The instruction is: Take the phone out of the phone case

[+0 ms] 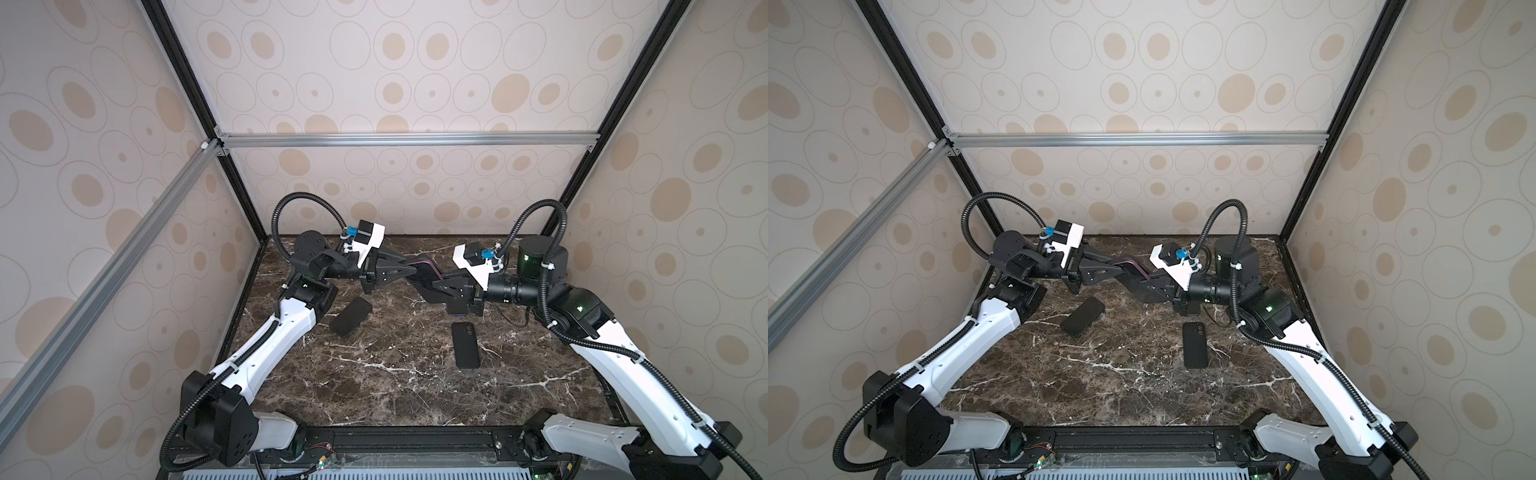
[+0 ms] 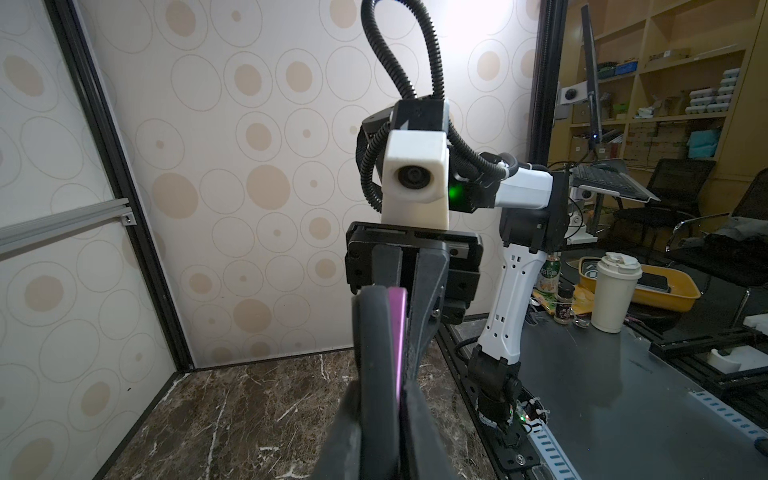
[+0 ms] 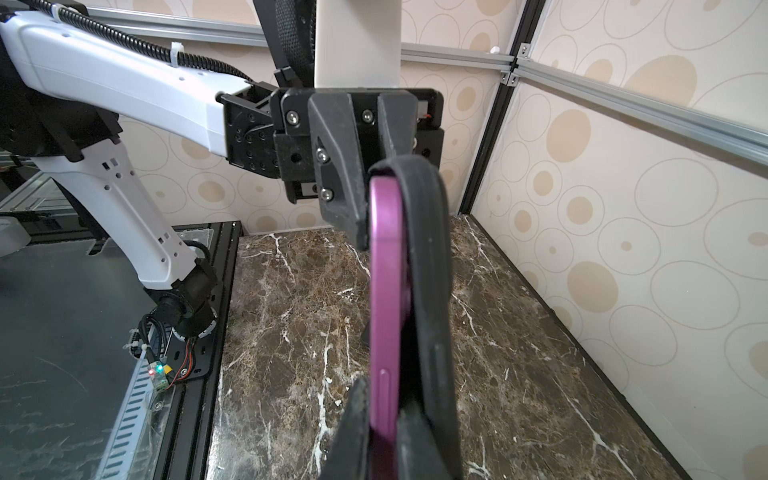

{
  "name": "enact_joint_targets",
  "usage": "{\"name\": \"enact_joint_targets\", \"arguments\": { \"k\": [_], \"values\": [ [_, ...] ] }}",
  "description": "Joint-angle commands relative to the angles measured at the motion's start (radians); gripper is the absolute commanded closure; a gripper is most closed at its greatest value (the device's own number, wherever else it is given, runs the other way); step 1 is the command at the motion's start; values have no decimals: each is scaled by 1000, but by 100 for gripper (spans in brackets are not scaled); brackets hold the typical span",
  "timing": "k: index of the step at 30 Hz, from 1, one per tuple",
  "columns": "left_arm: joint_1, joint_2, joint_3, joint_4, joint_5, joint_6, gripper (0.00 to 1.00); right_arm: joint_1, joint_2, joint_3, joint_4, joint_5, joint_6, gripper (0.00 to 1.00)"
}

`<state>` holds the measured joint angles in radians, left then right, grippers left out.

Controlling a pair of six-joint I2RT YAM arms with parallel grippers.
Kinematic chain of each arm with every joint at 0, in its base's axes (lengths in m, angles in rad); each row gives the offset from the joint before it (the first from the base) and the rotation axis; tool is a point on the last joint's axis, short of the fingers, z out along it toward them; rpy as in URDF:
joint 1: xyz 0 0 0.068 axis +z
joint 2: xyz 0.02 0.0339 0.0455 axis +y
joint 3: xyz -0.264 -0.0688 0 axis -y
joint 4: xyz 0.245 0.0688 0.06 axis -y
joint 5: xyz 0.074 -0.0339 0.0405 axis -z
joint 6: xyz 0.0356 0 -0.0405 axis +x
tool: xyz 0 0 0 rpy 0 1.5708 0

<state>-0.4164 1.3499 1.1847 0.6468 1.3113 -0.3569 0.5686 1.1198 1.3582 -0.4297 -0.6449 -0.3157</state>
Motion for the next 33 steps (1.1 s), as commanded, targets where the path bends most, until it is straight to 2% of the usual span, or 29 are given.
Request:
{"name": "enact_joint_targets", "arguments": {
  "k": [1,21,22,25,29,33],
  "values": [
    [20,-43,12,40,-33,21,83,-7,-41,-2,-7,30,-13,100],
    [25,-35,21,47,-33,17,84,-54,-115,-51,-59,59,-26,100],
    [25,-35,20,49,-34,16,86,-55,-116,-51,-62,59,-26,100],
    [25,-36,20,53,-33,13,100,-62,-120,-54,-60,55,-25,100],
    [26,-38,18,44,-42,20,100,-65,-117,-55,-56,49,-20,100],
    [33,-46,9,-33,-97,79,100,-67,-134,-85,-41,64,0,100]
  ]
}}
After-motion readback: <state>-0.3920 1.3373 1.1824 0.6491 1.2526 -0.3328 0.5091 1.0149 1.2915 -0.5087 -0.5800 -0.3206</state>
